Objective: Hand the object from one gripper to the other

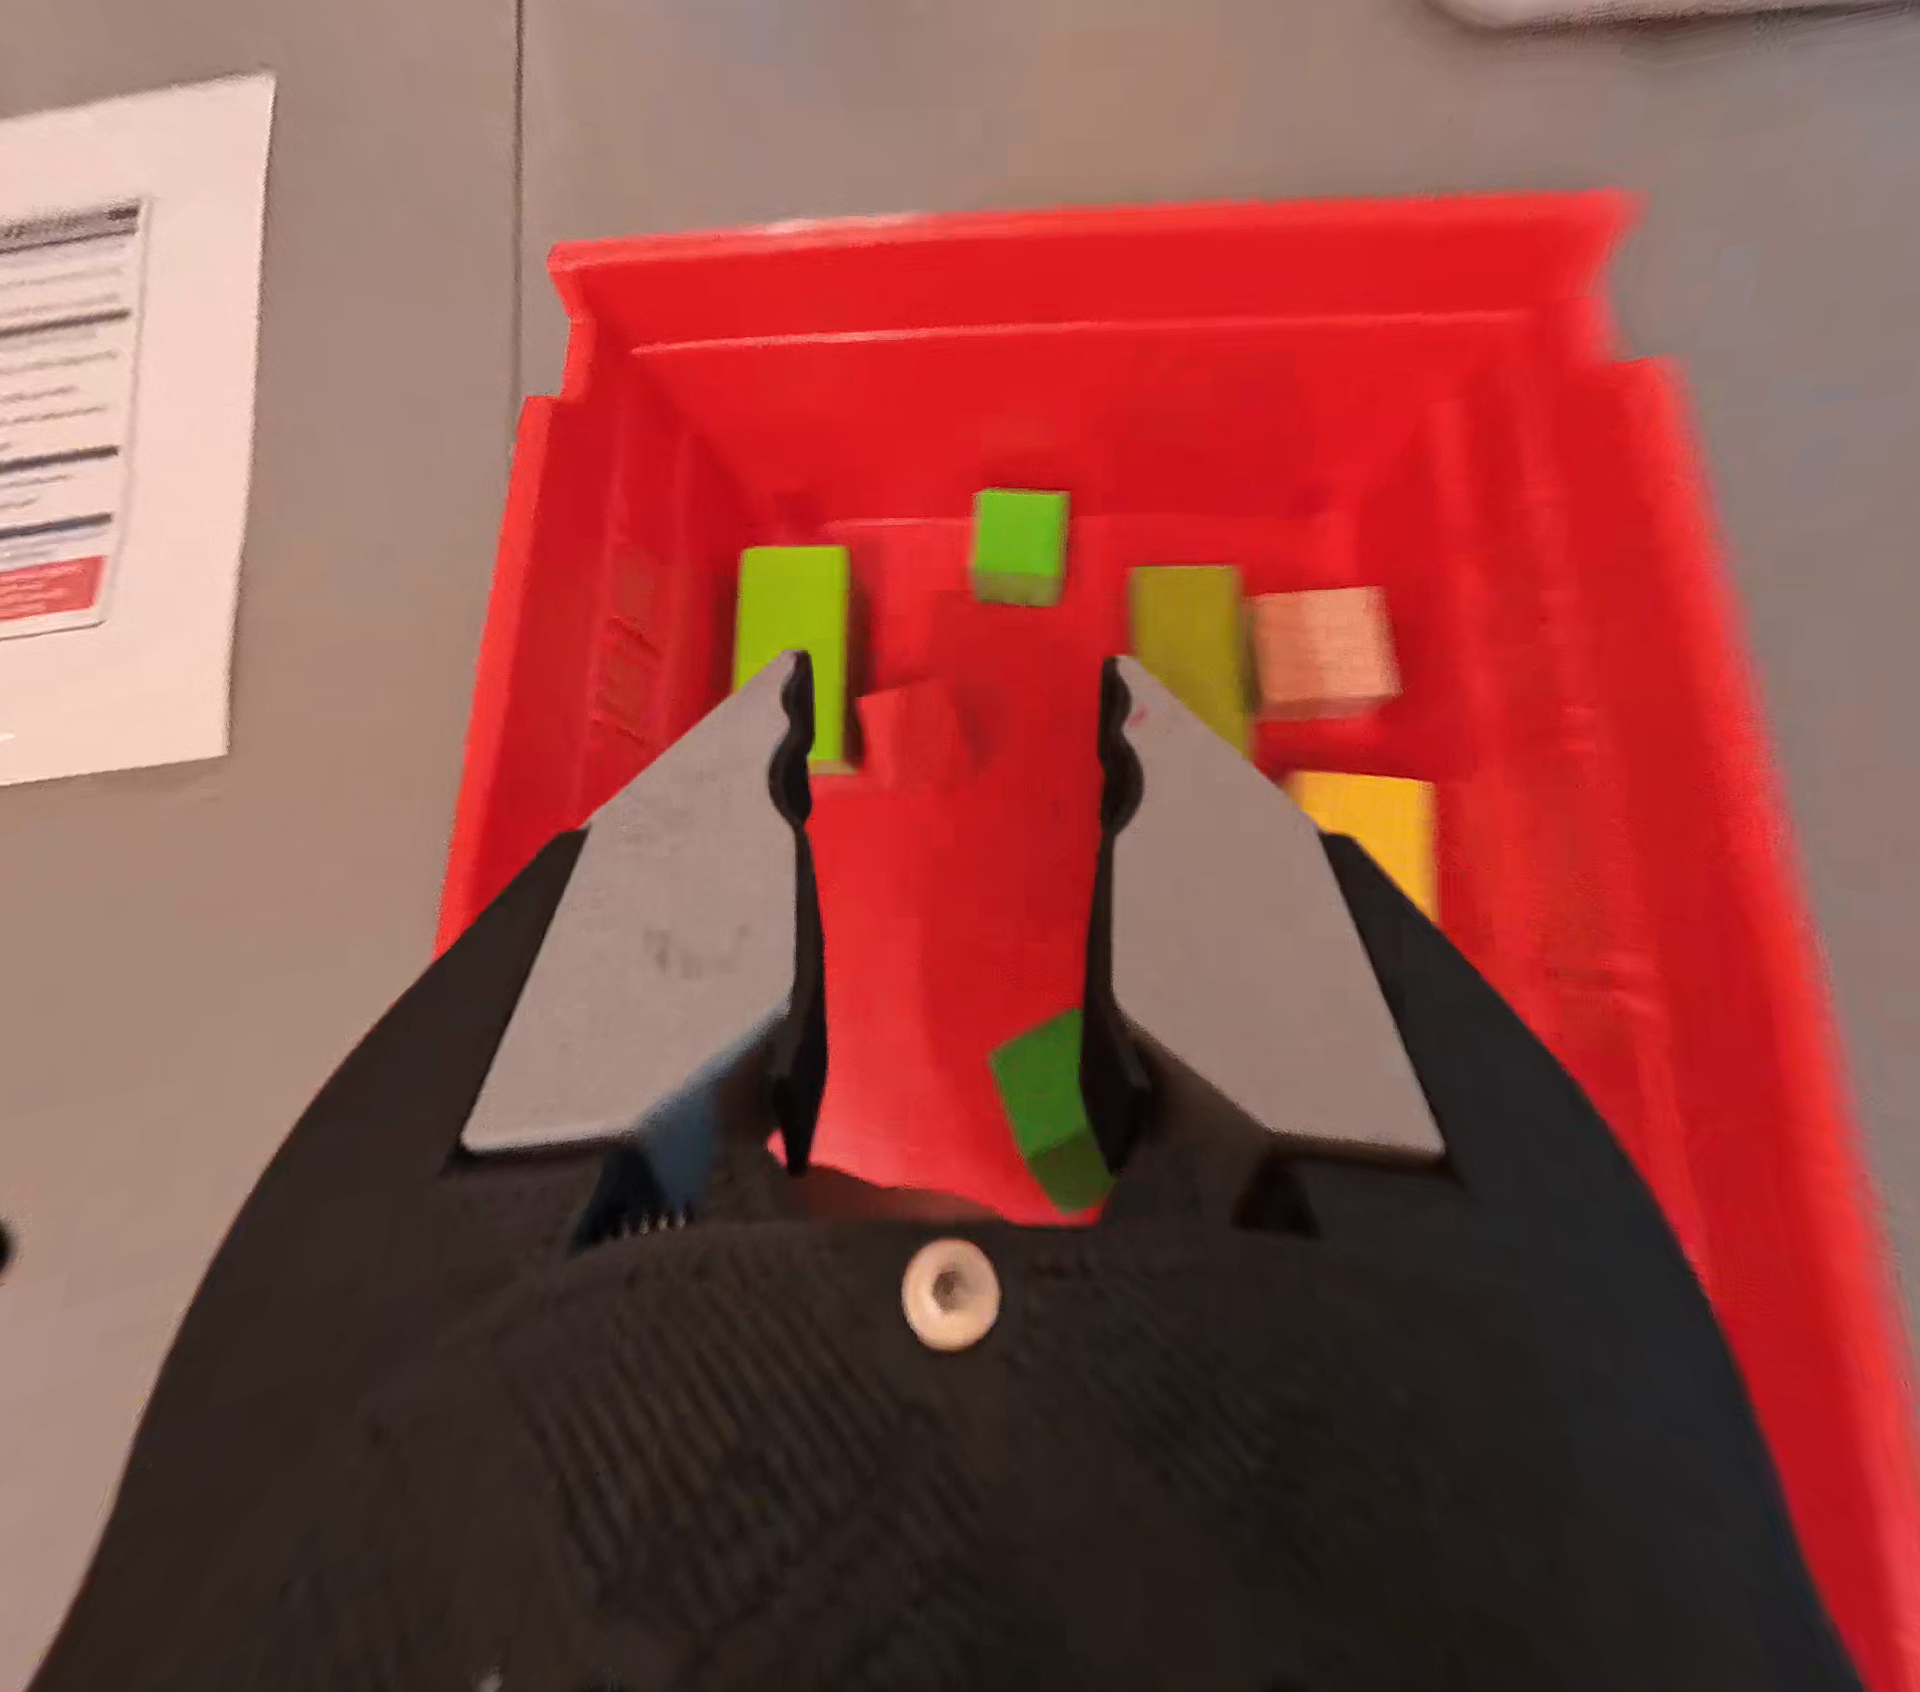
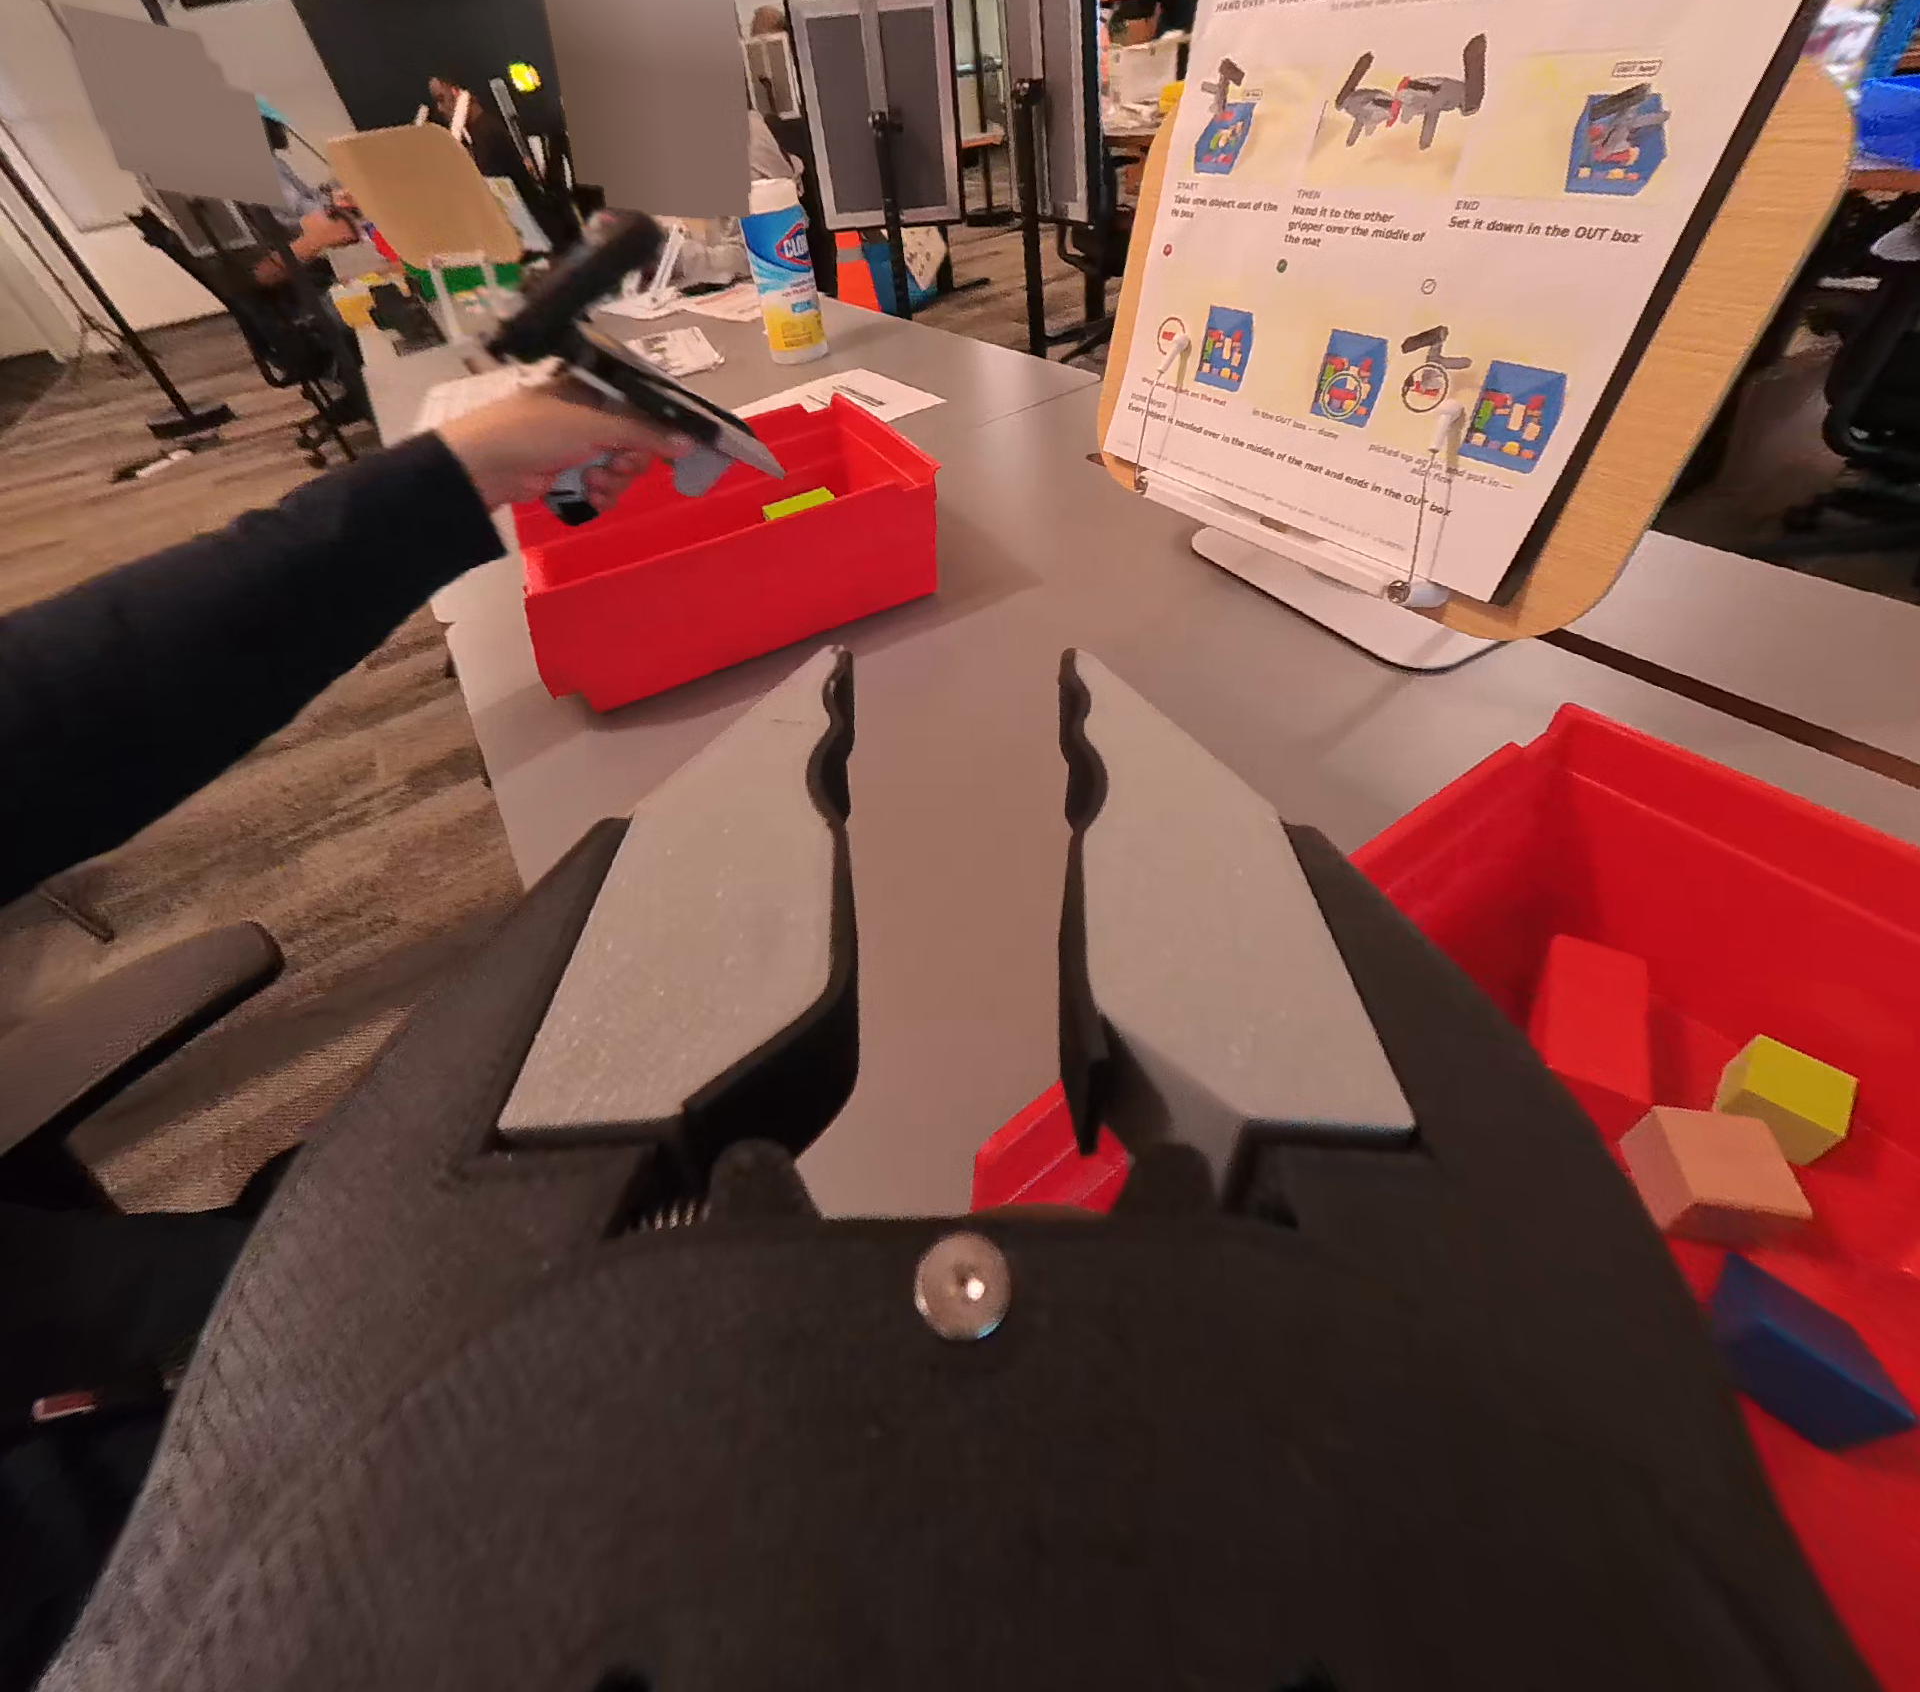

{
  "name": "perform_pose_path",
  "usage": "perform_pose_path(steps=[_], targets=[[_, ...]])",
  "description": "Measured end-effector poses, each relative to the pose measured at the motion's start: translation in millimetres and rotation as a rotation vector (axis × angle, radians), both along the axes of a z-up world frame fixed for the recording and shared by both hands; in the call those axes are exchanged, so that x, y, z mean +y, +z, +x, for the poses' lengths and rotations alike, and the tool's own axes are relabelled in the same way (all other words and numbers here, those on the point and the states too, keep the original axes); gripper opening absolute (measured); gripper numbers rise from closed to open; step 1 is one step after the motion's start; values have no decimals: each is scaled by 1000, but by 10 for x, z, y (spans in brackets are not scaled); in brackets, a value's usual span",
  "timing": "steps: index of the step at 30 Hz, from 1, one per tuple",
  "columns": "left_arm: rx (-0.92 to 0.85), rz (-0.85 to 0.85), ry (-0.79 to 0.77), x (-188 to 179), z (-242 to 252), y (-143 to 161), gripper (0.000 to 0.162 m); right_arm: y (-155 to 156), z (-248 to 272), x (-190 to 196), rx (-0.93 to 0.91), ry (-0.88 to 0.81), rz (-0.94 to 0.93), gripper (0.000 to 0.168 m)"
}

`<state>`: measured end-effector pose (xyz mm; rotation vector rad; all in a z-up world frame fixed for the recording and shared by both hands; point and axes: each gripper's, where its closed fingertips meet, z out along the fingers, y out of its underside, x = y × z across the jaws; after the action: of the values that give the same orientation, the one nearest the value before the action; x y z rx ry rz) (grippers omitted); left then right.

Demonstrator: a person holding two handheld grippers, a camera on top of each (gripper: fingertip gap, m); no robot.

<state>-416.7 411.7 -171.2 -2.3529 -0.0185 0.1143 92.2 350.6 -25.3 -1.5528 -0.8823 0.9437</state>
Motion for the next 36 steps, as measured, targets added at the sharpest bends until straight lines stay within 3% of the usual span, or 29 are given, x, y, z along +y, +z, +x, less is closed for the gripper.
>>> perform_pose_path(steps=[6, 10, 12, 14, 20, 24, 27, 30, 36], targets=[[137, -323, 67, 206, -449, -557, 50, 72, -13, -197, 34, 104, -24, 40], [69, -433, 73, 246, -443, -743, 45, 172, 20, -292, 41, 108, 29, 39], [-19, -472, 74, 239, -378, -808, 51, 199, 15, -347, 43, 126, 41, 39], [-72, -520, 55, 187, -318, -875, 41, 209, 13, -385, 38, 136, 52, 39], [75, -373, 52, 328, -437, -739, 33, 204, -29, -435, 36, 156, 59, 39], [215, -28, 6, 498, -332, -90, 32, 125, -126, -501, 18, 205, 24, 39], [210, 235, -204, 349, 291, 493, 32, 65, -248, -560, 2, 242, 9, 39], [215, 480, -508, -155, 1256, 984, 32, -22, -451, -638, -16, 299, -19, 40], [-269, 607, -972, -1464, 3111, 1118, 33, -123, -1033, -1101, -14, 489, -8, 46]])
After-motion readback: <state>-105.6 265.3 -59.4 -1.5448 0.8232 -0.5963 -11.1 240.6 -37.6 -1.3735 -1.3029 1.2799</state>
